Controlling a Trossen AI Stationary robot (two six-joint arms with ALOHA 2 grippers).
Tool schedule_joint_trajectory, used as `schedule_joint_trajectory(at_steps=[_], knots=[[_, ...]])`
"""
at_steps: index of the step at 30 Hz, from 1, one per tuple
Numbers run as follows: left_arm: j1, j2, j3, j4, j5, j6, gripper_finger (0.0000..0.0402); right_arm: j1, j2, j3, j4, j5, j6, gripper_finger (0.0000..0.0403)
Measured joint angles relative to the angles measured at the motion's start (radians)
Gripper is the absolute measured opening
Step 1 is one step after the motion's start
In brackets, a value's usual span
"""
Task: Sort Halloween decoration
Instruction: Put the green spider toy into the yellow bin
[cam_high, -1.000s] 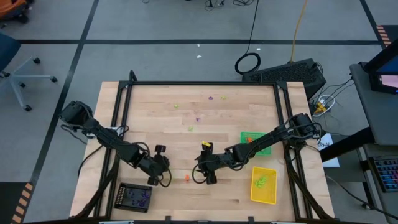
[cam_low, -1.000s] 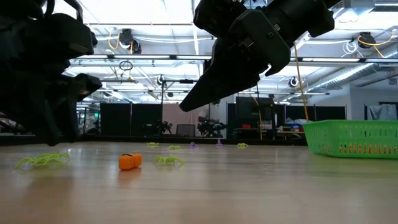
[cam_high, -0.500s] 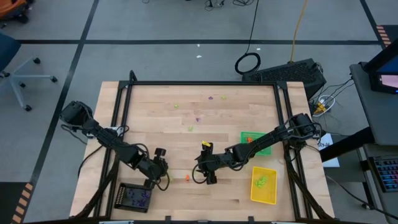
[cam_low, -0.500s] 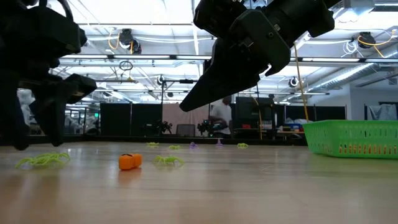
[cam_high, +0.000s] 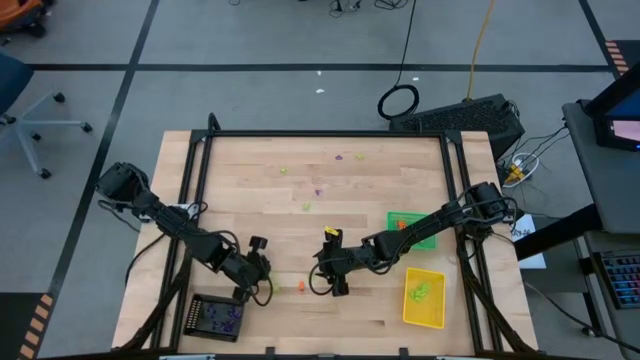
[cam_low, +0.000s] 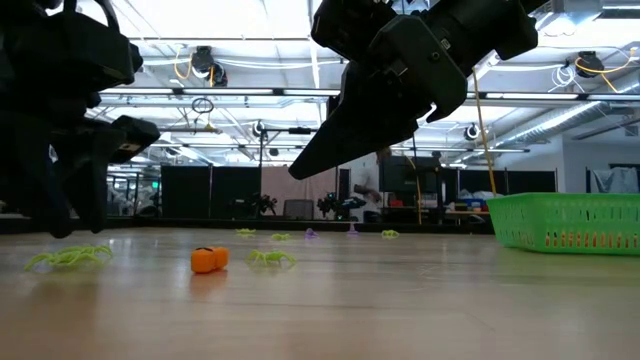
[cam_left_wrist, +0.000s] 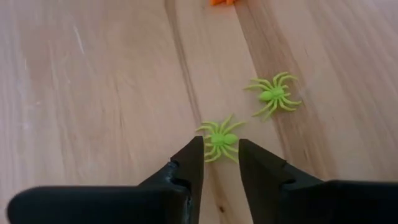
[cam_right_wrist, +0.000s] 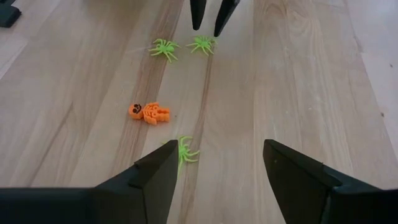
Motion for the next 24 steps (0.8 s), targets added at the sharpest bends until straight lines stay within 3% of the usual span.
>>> schedule_joint_trajectory(at_steps=[10, 24], knots=[[0.0, 0.0, 0.0, 0.001, -0.007, 0.006, 0.0165, 0.0, 0.0, 0.0, 0.0, 0.0, 0.0, 0.0221], [-0.002, 0.082, 0.005, 0.036, 0.009, 0.005, 0.0124, 0.0, 0.0, 0.0, 0.0, 0.0, 0.0, 0.0221]])
